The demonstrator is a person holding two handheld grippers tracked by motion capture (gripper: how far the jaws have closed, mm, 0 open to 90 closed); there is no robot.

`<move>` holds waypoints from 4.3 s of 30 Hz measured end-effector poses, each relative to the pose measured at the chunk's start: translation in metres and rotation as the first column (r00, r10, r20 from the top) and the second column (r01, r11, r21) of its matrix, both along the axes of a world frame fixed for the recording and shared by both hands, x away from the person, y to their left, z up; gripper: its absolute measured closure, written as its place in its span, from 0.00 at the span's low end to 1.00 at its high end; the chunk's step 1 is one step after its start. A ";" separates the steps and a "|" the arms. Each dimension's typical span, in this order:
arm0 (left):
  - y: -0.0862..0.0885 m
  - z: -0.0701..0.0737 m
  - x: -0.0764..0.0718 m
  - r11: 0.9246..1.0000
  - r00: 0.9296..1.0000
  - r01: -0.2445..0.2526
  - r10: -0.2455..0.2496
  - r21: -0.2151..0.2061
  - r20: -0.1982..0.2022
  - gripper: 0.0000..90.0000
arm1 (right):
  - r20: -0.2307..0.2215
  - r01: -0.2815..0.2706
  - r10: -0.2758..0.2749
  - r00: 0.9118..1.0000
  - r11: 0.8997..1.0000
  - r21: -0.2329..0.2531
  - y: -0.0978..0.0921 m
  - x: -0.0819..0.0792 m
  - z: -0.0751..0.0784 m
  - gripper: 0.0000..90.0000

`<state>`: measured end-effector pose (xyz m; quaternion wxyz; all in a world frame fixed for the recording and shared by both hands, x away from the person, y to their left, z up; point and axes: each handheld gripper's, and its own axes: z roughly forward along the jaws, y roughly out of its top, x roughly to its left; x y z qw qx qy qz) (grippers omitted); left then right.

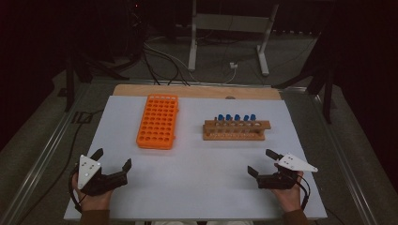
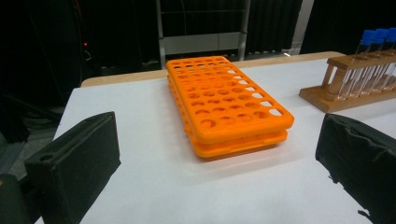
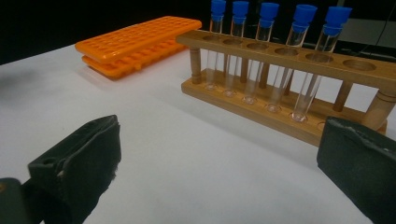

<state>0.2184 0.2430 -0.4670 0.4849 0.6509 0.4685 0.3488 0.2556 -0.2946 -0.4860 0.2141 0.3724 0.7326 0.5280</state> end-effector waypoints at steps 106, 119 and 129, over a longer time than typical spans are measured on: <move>0.001 -0.010 0.003 1.000 0.999 -0.008 0.008 -0.015 -0.051 0.01 | -0.055 0.219 -0.223 0.973 0.974 -0.061 0.010 0.134 0.030 0.85; -0.015 0.008 0.012 0.999 0.999 0.045 -0.045 -0.011 -0.025 0.01 | -0.025 0.208 -0.209 0.977 0.977 -0.052 0.012 0.131 0.051 0.85; -0.028 0.025 0.028 0.997 0.997 0.078 -0.078 -0.010 -0.015 0.01 | -0.014 0.199 -0.201 0.980 0.978 -0.064 0.008 0.129 0.085 0.85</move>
